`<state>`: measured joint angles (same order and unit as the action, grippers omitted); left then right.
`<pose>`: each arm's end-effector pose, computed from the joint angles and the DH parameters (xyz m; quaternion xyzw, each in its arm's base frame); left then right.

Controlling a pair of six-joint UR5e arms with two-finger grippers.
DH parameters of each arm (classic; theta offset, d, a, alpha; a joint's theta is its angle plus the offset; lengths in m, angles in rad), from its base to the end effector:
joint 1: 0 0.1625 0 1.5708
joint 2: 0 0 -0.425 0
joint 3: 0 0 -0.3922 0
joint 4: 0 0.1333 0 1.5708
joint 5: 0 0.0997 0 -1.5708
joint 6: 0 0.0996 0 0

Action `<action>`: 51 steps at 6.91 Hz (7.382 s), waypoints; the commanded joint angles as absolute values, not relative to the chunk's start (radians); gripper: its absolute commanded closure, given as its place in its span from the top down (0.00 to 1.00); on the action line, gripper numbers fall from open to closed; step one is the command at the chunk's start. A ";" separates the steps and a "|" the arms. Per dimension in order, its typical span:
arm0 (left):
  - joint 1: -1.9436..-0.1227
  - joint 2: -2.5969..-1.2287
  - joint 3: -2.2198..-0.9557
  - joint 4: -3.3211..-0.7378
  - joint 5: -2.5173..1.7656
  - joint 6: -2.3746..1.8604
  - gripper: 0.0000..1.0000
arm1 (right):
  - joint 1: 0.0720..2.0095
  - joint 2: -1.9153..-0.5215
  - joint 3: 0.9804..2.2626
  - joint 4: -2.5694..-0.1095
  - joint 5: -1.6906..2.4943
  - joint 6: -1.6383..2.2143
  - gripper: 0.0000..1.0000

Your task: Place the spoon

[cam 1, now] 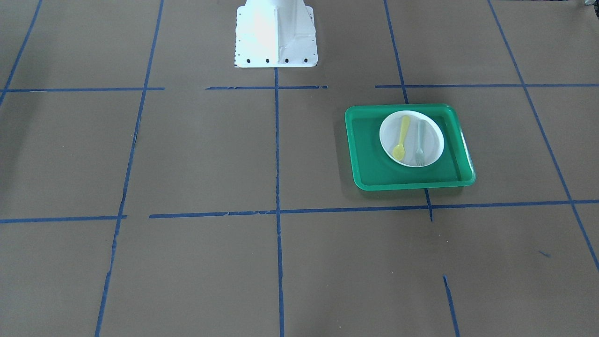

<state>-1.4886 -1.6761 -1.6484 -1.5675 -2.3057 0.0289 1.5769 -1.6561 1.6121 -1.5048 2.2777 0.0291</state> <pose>-0.0218 -0.5453 0.5687 0.0741 0.3599 0.0838 0.9263 0.0714 -0.4565 0.6767 0.0063 -0.3462 0.0127 0.9380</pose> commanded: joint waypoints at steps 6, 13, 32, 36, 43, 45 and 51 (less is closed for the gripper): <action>-0.883 -1.756 -1.811 -1.821 -2.199 -0.622 0.83 | 1.577 -1.655 1.612 -1.505 2.276 0.029 1.00; -0.630 -1.769 -1.778 -1.882 -2.017 -0.769 0.81 | 1.577 -1.655 1.611 -1.505 2.278 0.029 1.00; -0.672 -1.963 -1.600 -2.003 -2.057 -1.215 0.07 | 1.577 -1.657 1.612 -1.505 2.278 0.029 1.00; -0.809 -1.942 -1.693 -1.991 -2.126 -1.197 0.81 | 1.577 -1.657 1.612 -1.505 2.278 0.029 1.00; -1.507 -1.706 -1.574 -1.710 -2.316 -0.058 0.79 | 1.577 -1.655 1.612 -1.505 2.276 0.029 1.00; -1.594 -1.709 -1.546 -1.613 -2.318 0.079 0.79 | 1.577 -1.657 1.612 -1.505 2.278 0.029 1.00; -1.592 -1.613 -1.572 -1.603 -2.332 0.071 1.00 | 1.577 -1.657 1.612 -1.505 2.278 0.029 1.00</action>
<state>-1.5922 -1.6430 -1.5604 -1.6045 -2.3305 0.0703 1.5769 -1.6560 1.6115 -1.5048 2.2773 0.0291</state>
